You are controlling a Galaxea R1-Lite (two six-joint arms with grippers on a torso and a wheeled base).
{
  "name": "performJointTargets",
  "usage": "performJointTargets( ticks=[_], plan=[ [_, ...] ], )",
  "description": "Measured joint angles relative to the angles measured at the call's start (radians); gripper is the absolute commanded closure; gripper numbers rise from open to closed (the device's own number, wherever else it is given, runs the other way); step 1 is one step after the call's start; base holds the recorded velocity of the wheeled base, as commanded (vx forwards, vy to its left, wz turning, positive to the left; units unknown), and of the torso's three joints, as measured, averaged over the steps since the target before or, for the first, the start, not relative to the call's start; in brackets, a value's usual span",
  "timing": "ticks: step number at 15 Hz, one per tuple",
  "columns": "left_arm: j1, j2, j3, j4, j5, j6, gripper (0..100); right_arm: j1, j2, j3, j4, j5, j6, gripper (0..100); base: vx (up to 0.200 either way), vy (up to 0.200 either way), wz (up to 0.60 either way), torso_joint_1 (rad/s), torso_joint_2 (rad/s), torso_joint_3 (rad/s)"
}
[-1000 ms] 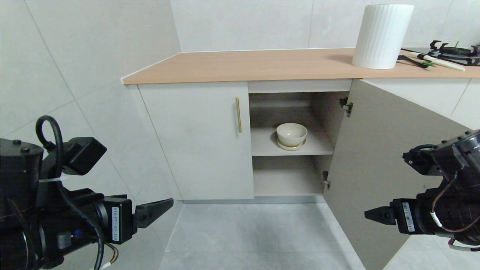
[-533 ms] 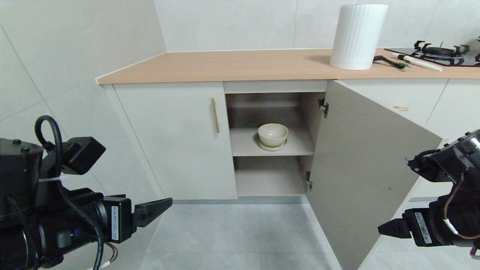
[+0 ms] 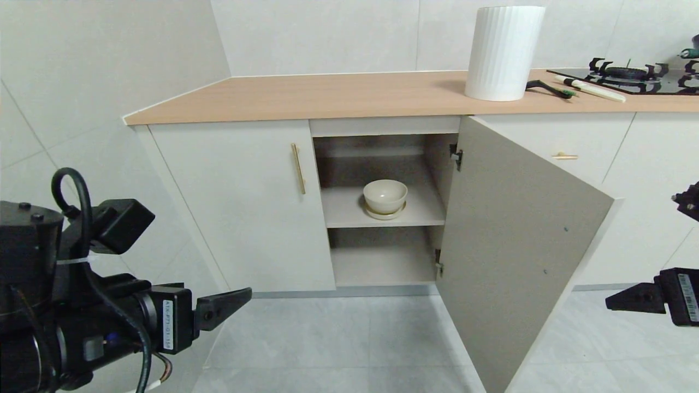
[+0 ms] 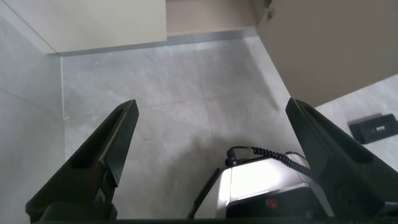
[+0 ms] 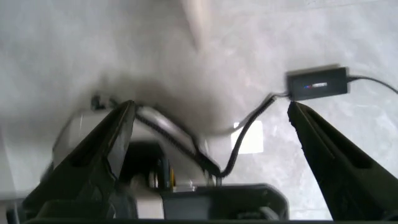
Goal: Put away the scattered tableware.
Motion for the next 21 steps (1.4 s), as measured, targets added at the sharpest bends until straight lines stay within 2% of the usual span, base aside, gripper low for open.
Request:
performJointTargets(
  ticks=[4, 8, 16, 21],
  plan=[
    [0.000, -0.001, 0.000, 0.000, -0.001, 0.000, 0, -0.182, -0.008, -0.026, -0.012, 0.004, -0.071, 0, 0.000, 0.000, 0.00, 0.000, 0.00, 0.000],
    [0.000, -0.002, 0.001, 0.000, -0.003, -0.001, 0, -0.327, 0.076, -0.030, -0.134, 0.008, -0.081, 0, 0.000, 0.000, 0.00, 0.000, 0.00, 0.000],
    [0.000, -0.007, 0.011, -0.001, -0.004, -0.001, 0, -0.346, 0.235, -0.009, -0.353, 0.008, 0.059, 0, 0.000, 0.000, 0.00, 0.000, 0.00, 0.000],
    [0.000, -0.008, 0.014, -0.003, -0.004, -0.001, 0, -0.307, 0.290, -0.003, -0.382, 0.010, 0.108, 0, 0.000, 0.000, 0.00, 0.000, 0.00, 0.000]
  ],
)
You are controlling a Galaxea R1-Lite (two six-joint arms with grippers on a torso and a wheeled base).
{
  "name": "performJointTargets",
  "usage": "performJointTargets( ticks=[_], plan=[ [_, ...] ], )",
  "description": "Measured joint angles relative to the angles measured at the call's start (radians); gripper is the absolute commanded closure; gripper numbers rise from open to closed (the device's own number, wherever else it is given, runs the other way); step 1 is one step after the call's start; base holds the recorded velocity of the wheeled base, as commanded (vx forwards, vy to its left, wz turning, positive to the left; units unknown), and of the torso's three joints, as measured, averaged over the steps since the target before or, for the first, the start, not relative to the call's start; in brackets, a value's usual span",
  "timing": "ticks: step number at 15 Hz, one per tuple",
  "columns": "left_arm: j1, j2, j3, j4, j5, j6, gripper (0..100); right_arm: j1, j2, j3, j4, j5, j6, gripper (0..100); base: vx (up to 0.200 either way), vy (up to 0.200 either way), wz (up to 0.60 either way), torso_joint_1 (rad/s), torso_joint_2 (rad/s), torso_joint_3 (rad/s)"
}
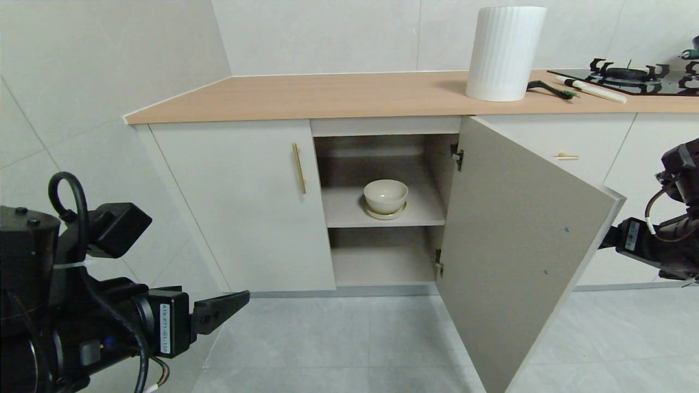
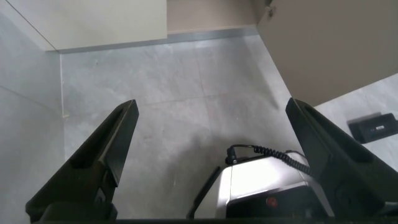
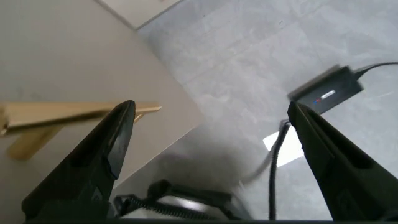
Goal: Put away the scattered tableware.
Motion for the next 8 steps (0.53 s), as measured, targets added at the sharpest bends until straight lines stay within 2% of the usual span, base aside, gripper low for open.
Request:
performJointTargets(
  ticks=[8],
  plan=[
    [0.001, 0.001, -0.003, -0.002, 0.000, -0.003, 0, 0.211, 0.033, -0.002, -0.028, 0.012, 0.011, 0, 0.000, 0.000, 0.00, 0.000, 0.00, 0.000]
  ],
)
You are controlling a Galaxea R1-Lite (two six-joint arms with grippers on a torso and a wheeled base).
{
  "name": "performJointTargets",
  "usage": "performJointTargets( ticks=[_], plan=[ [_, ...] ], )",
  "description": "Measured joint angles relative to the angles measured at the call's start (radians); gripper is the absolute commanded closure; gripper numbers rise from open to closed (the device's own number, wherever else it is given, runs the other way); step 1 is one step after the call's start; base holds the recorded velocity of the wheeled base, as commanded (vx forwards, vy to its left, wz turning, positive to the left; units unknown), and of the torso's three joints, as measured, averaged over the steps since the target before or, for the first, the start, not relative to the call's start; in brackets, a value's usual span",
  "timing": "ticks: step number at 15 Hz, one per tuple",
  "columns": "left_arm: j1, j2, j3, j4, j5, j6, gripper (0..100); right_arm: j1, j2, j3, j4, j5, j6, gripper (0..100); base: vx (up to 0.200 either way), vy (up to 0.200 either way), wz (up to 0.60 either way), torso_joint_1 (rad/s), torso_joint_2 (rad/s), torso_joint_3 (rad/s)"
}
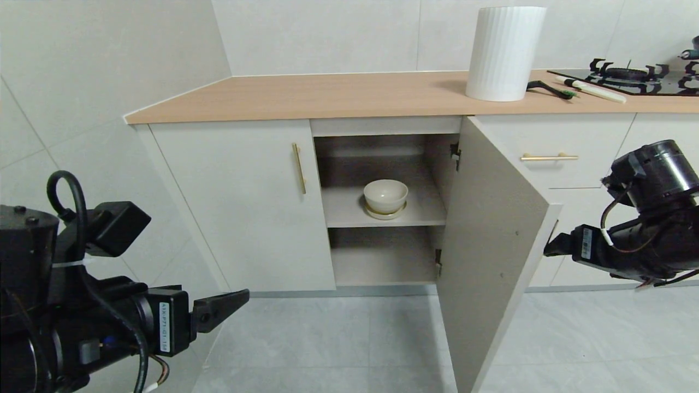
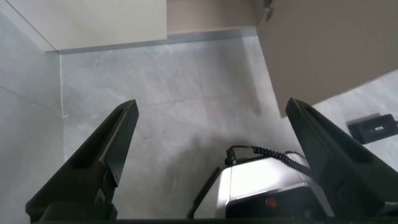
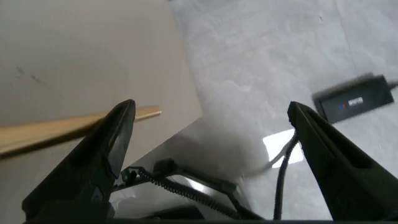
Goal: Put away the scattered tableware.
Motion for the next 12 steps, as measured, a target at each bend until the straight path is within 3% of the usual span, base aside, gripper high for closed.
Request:
performJointTargets(
  ticks=[4, 9, 12],
  plan=[
    [0.000, 0.004, -0.003, -0.001, 0.000, -0.002, 0, 0.109, 0.082, -0.059, -0.101, 0.031, -0.075, 0, 0.000, 0.000, 0.00, 0.000, 0.00, 0.000],
    [0.000, 0.006, -0.011, 0.001, 0.000, -0.003, 0, 0.247, 0.180, -0.162, -0.107, 0.030, -0.077, 0, 0.000, 0.000, 0.00, 0.000, 0.00, 0.000],
    [0.000, 0.016, -0.012, 0.000, 0.000, -0.003, 0, 0.296, 0.217, -0.169, -0.179, 0.026, -0.053, 0, 0.000, 0.000, 0.00, 0.000, 0.00, 0.000]
  ],
)
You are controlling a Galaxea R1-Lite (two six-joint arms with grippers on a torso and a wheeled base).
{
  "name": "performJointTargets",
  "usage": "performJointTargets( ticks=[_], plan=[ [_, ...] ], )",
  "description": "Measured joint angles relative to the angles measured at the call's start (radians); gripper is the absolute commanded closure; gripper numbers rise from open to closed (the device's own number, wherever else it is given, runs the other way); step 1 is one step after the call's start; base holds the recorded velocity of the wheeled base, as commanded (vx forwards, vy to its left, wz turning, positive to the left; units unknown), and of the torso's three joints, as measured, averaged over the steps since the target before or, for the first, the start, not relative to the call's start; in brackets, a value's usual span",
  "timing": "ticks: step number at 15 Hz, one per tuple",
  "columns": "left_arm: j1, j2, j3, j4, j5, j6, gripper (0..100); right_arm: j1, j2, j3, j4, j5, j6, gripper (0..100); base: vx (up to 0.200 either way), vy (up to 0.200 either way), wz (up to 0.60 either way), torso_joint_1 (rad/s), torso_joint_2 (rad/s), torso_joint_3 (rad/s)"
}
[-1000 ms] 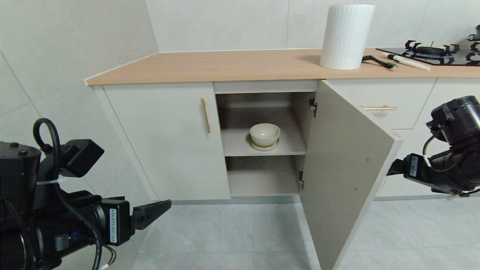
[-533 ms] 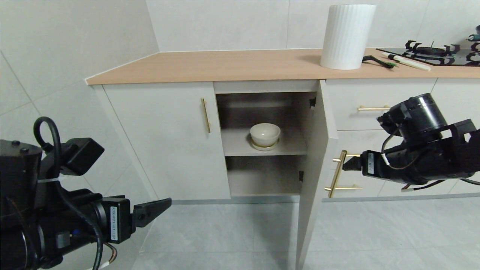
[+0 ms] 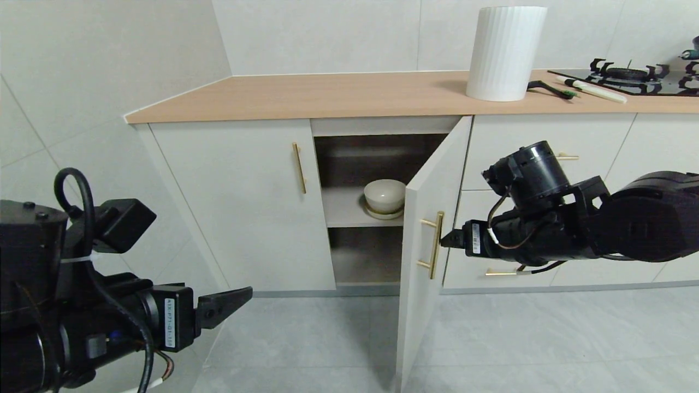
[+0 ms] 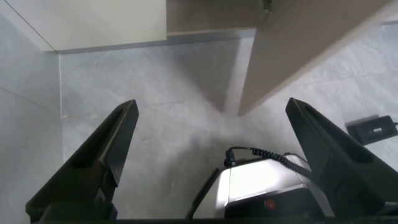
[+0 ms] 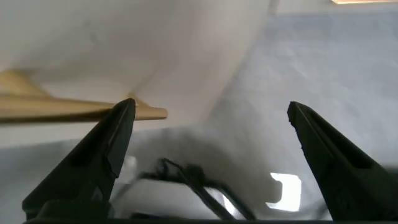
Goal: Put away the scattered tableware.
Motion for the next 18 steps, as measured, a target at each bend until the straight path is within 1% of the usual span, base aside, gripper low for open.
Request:
performJointTargets(
  ticks=[1, 4, 10, 13, 15, 16, 17, 18],
  plan=[
    [0.000, 0.003, 0.000, 0.000, 0.000, 0.000, 0, 0.004, 0.013, 0.004, -0.053, 0.000, 0.017, 0, 0.000, 0.000, 0.00, 0.000, 0.00, 0.000],
    [-0.001, 0.007, 0.000, 0.000, 0.001, 0.001, 0, 0.007, 0.054, 0.014, -0.136, -0.006, 0.058, 0, 0.000, 0.000, 0.00, 0.000, 0.00, 0.000],
    [-0.019, 0.009, 0.000, 0.000, 0.003, 0.002, 0, 0.010, 0.104, 0.019, -0.236, -0.006, 0.118, 0, 0.000, 0.000, 0.00, 0.000, 0.00, 0.000],
    [-0.020, 0.009, 0.000, 0.001, 0.003, 0.004, 0, 0.010, 0.117, 0.022, -0.244, -0.007, 0.119, 0, 0.000, 0.000, 0.00, 0.000, 0.00, 0.000],
    [-0.020, 0.009, 0.005, 0.016, 0.003, 0.022, 0, 0.010, 0.121, 0.022, -0.244, -0.006, 0.120, 0, 0.000, 0.000, 0.00, 0.000, 0.00, 0.000],
    [-0.020, 0.008, 0.007, 0.030, 0.003, 0.044, 0, 0.010, 0.123, 0.022, -0.244, -0.007, 0.121, 0, 0.200, 0.000, 0.00, 0.012, 0.00, 0.002],
    [-0.020, 0.007, 0.009, 0.034, 0.004, 0.055, 0, 0.010, 0.126, 0.022, -0.249, -0.008, 0.127, 0, 0.200, 0.000, 0.00, -0.002, 0.00, 0.002],
    [-0.020, 0.004, 0.009, 0.033, 0.004, 0.056, 0, 0.011, 0.127, 0.022, -0.259, -0.008, 0.137, 0, 0.200, 0.000, 0.00, -0.012, 0.00, 0.002]
  ],
)
